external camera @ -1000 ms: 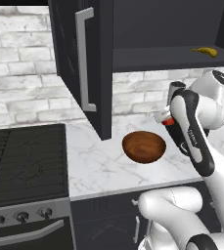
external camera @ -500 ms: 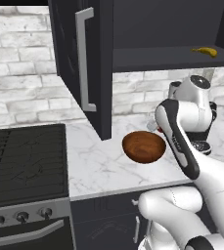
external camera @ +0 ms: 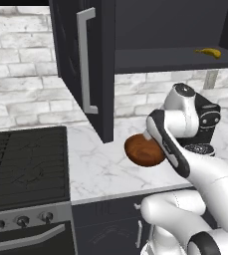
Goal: Open the cabinet. Pick the apple and banana from the cabinet and place them into the bowl. Then close the cabinet.
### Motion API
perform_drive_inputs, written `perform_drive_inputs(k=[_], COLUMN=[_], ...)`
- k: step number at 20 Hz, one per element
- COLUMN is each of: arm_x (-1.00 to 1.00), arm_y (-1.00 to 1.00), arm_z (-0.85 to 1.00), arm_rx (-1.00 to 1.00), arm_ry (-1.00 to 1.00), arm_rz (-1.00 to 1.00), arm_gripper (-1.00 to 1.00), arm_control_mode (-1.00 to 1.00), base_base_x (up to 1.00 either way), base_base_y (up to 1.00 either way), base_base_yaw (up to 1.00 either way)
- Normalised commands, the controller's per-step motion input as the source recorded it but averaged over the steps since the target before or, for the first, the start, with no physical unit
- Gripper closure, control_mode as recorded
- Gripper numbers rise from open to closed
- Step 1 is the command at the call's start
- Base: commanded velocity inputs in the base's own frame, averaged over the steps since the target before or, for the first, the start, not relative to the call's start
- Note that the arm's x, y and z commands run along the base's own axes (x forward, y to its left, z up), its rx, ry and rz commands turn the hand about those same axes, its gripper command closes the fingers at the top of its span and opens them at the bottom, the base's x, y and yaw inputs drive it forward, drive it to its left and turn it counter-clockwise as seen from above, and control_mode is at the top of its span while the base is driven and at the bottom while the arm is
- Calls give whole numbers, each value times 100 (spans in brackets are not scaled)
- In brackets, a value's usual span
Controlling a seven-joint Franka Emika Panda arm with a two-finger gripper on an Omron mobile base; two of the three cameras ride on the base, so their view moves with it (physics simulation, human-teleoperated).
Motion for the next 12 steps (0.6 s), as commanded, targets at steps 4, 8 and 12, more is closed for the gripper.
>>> perform_drive_inputs(k=[4, 8, 12], arm_x=[54, 56, 61], arm_y=[0, 0, 0], arm_z=[-39, -37, -35], arm_rx=[-9, -9, -9], arm_ry=[3, 4, 4], arm_rz=[0, 0, 0], arm_gripper=[100, 100, 100], arm_control_mode=[-100, -100, -100], base_base_x=[0, 0, 0], base_base_y=[0, 0, 0], base_base_yaw=[0, 0, 0])
